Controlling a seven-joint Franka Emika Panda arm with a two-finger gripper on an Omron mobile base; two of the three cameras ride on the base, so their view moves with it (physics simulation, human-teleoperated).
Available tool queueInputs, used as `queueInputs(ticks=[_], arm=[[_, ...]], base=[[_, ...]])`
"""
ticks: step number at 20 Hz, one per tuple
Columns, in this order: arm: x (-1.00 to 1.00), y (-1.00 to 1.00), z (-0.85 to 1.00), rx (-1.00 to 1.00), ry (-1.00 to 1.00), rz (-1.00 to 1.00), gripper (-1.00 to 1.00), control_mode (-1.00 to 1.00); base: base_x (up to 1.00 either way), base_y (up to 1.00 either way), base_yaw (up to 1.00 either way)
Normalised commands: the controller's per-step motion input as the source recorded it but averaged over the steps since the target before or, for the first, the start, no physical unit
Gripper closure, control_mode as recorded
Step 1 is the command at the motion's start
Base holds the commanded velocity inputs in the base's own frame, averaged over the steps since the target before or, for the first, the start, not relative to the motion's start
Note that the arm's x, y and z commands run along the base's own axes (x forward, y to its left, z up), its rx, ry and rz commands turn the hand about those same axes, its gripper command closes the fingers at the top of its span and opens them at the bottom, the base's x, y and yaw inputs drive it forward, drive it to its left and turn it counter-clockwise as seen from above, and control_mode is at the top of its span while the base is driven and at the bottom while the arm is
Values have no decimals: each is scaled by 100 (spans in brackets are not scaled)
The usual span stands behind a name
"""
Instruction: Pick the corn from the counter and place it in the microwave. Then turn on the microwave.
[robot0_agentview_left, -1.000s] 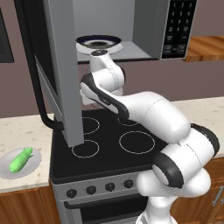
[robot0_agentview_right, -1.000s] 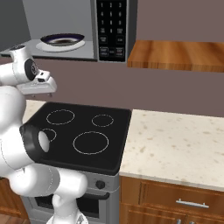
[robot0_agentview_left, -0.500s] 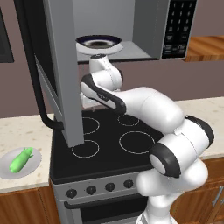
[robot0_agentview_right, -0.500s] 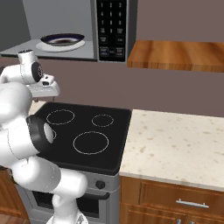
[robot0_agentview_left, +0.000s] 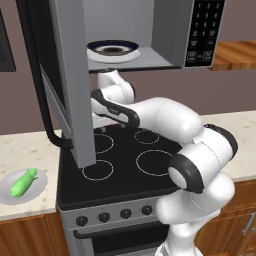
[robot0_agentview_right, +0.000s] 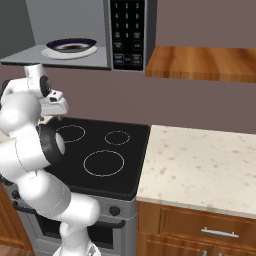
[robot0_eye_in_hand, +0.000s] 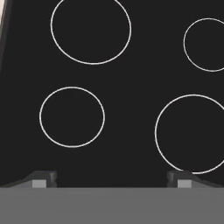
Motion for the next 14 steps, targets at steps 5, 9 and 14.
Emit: queueInputs(ticks=[5, 9, 14], arm=[[6, 18, -27, 0, 1, 0, -100, -100], [5, 22, -29, 0, 0, 0, -100, -100], [4, 18, -27, 0, 0, 0, -100, -100]], base=[[0, 0, 0], [0, 0, 0], [0, 0, 0]])
